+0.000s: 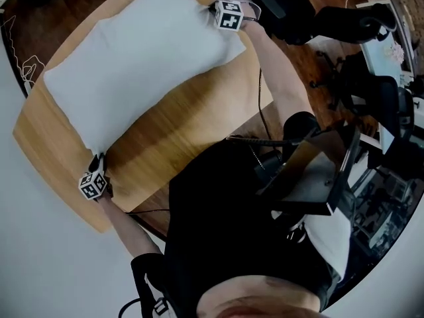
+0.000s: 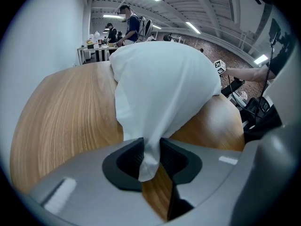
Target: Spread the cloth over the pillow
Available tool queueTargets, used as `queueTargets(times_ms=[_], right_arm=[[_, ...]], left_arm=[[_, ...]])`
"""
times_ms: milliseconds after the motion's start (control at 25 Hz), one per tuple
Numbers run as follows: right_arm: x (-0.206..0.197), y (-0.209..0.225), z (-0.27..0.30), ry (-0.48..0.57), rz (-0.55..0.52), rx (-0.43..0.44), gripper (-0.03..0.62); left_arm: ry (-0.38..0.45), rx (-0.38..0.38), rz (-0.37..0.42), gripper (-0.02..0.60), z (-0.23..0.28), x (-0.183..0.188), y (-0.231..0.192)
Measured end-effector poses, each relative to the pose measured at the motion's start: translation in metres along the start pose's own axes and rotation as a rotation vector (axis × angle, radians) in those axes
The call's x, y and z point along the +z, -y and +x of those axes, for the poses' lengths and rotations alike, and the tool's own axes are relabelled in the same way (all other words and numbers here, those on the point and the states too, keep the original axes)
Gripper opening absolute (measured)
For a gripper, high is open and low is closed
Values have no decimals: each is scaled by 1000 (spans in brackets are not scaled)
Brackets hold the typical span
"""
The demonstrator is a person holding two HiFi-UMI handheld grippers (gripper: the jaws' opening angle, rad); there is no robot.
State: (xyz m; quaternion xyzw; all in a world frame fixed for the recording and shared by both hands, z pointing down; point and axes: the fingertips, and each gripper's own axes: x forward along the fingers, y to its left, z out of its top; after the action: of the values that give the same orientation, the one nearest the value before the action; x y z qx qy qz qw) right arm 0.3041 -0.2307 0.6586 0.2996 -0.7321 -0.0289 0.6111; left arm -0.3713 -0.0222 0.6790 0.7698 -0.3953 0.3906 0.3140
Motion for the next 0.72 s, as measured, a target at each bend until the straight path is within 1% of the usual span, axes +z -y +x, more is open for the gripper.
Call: queueTargets(times_ms=[80,120,160,240,280,320,360,440,480,560,640,720], right_arm=[[-1,1,2,15,-21,-18,8],[-6,-1,4,18,-2,-6,12],[-16,-3,6,7,39,6,32],[-55,-2,8,-60,169,-5,81],[-73,2,4,-92,240,-27,95],[-84,6,-4,-105,307,-52,95],[-86,11,-16,-91,368,-75,95],[-68,18,-43,-8,458,-90,95],[-56,20,-53,40,479,-82,95],[-40,19,-66,101,491,-52,95],[-29,14,-76,143,497,-17,95],[-17,10,-80,182,492,4,95]], left_arm=[[6,1,-11,98,1,-1,3],[10,2,-17,98,1,-1,6],[15,1,-23,98,1,-2,8],[37,-6,-42,101,-1,-3,9],[56,-14,-59,106,-4,-2,8],[82,-26,-80,111,-9,-2,5],[114,-41,-106,121,-15,-2,3],[196,-76,-180,130,-31,-3,-5],[244,-91,-228,138,-40,-4,-8],[328,-120,-320,141,-53,-7,-13],[365,-150,-376,144,-54,-11,-16],[354,-157,-408,156,-54,-20,-19]])
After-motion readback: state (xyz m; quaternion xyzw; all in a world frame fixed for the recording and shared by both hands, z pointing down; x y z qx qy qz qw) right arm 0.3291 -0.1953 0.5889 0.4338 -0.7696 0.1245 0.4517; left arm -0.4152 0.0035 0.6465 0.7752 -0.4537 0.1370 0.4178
